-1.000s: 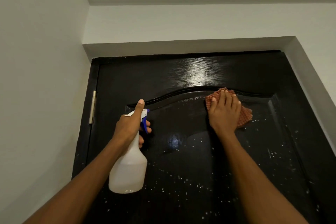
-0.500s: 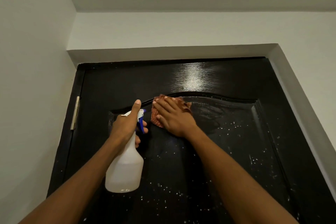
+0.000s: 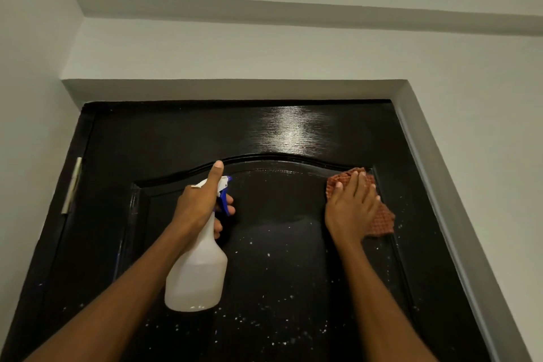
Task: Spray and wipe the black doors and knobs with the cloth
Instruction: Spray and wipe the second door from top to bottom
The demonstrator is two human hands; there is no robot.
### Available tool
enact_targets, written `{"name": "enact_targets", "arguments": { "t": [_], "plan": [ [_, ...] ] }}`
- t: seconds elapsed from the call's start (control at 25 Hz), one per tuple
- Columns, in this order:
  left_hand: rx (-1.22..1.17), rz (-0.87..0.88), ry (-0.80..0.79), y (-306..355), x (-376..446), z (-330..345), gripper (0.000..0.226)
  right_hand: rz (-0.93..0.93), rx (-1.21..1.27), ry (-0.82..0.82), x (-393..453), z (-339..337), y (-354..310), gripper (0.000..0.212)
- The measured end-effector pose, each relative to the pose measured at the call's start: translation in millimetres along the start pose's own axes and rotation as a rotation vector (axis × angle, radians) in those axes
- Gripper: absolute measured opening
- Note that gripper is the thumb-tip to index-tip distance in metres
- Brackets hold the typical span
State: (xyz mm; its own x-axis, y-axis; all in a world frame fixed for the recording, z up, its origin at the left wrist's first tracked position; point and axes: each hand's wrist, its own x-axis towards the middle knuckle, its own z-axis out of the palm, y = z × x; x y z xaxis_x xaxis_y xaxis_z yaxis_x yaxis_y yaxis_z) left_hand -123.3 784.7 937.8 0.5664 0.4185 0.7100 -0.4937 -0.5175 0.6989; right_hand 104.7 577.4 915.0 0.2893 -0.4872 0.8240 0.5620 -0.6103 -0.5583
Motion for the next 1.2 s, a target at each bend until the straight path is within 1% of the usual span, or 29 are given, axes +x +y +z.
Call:
{"name": "enact_targets", "arguments": {
  "t": [0.04,0.08,0.12,0.16,0.28,0.32,0.36,0.4,0.44,0.48,0.56,0.6,0.64,0.72,0.76,0.8,0.88,0.96,1.08,1.12,1.2],
  "plan": [
    [0.006,-0.002,0.004,1.5,0.6,3.5,0.084,0.049,0.006,-0.004,-1.5,1.5,-10.7,0.062],
    [0.012,0.001,0.012,3.5,1.8,7.3,0.083,0.060,0.004,-0.015,-1.7,4.1,-22.7,0.061],
    [0.014,0.006,0.023,5.4,3.2,10.1,0.083,0.011,-0.001,-0.029,-2.7,7.3,-37.9,0.060],
    [0.014,0.007,0.031,6.9,3.6,13.4,0.082,-0.110,-0.011,-0.041,-6.4,12.5,-52.2,0.059],
    [0.021,-0.005,0.045,6.4,0.8,25.4,0.081,-0.677,-0.046,-0.140,-15.6,25.6,-81.3,0.056],
    [0.022,-0.008,0.050,6.1,-0.7,29.3,0.080,-0.797,-0.047,-0.198,-9.4,23.4,-86.6,0.057],
    [0.022,-0.013,0.058,5.9,-2.5,33.5,0.080,-0.861,-0.043,-0.252,-1.2,19.8,-87.3,0.058],
    [0.021,-0.021,0.066,6.0,-3.8,36.6,0.080,-0.868,-0.044,-0.286,5.5,17.0,-80.9,0.059],
    [0.021,-0.026,0.071,6.3,-4.5,39.5,0.080,-0.837,-0.030,-0.285,10.3,14.9,-67.8,0.060],
    [0.021,-0.028,0.070,7.2,-5.2,42.0,0.080,-0.777,-0.024,-0.252,13.1,12.2,-49.3,0.061],
    [0.018,-0.028,0.061,9.3,-7.2,44.8,0.081,-0.589,-0.012,-0.106,12.7,4.6,-8.3,0.062],
    [0.017,-0.029,0.059,10.6,-9.1,46.1,0.081,-0.471,-0.019,-0.054,11.1,1.5,10.1,0.062],
    [0.021,-0.031,0.054,11.2,-11.5,47.1,0.082,-0.347,-0.027,-0.035,8.9,-1.3,24.0,0.063],
    [0.046,-0.031,0.062,13.6,-15.4,42.9,0.082,-0.153,0.000,-0.048,5.4,-1.9,23.8,0.063],
    [0.055,-0.028,0.076,14.6,-16.5,37.4,0.082,-0.107,0.010,-0.049,2.7,-0.6,12.1,0.061],
    [0.057,-0.024,0.094,15.4,-17.4,30.2,0.082,-0.102,0.010,-0.051,-0.8,1.4,-3.6,0.059],
    [0.064,-0.012,0.140,15.3,-19.3,11.9,0.082,-0.207,0.031,-0.066,-13.2,10.2,-41.4,0.057],
    [0.072,-0.009,0.185,13.1,-21.1,-4.4,0.080,-0.351,0.044,-0.124,-26.4,21.3,-80.6,0.056],
    [0.088,-0.021,0.258,9.2,-22.7,-29.4,0.078,-0.512,0.073,-0.205,-49.3,34.0,-137.9,0.059],
    [0.092,-0.030,0.276,8.0,-24.4,-36.4,0.077,-0.591,0.063,-0.278,-59.0,37.0,-153.0,0.060],
    [0.087,-0.044,0.289,4.2,-27.6,-46.5,0.075,-0.837,0.016,-0.431,-73.7,46.9,-175.9,0.060]
  ]
}}
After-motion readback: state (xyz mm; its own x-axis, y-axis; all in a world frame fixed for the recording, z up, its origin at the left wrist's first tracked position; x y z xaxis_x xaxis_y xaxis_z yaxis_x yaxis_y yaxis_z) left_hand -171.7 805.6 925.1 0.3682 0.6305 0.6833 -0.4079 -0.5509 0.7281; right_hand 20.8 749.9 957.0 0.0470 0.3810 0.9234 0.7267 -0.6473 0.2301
